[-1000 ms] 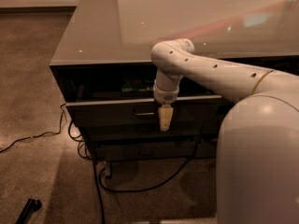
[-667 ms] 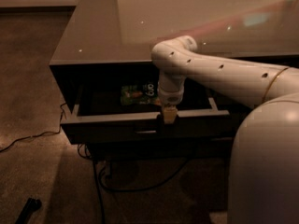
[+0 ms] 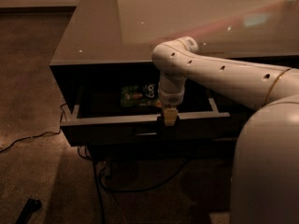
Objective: Open top drawer
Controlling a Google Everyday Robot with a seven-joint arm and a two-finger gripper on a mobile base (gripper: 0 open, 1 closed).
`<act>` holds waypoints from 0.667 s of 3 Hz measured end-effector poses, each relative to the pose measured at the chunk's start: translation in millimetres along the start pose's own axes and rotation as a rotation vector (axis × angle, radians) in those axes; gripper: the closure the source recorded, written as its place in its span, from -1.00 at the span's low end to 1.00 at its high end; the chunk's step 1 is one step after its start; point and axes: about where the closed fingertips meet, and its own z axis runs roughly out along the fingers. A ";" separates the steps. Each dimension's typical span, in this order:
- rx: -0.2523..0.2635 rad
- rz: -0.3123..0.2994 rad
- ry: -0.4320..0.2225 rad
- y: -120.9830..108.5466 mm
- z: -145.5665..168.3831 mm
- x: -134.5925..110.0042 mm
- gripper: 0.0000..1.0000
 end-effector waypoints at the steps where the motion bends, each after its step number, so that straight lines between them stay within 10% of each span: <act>1: 0.000 0.000 0.000 0.0 0.0 0.0 0.24; 2: 0.000 0.000 0.000 0.0 0.1 0.0 -0.22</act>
Offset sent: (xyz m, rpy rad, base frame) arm 0.0000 0.0000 0.0000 0.0000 0.0000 0.0000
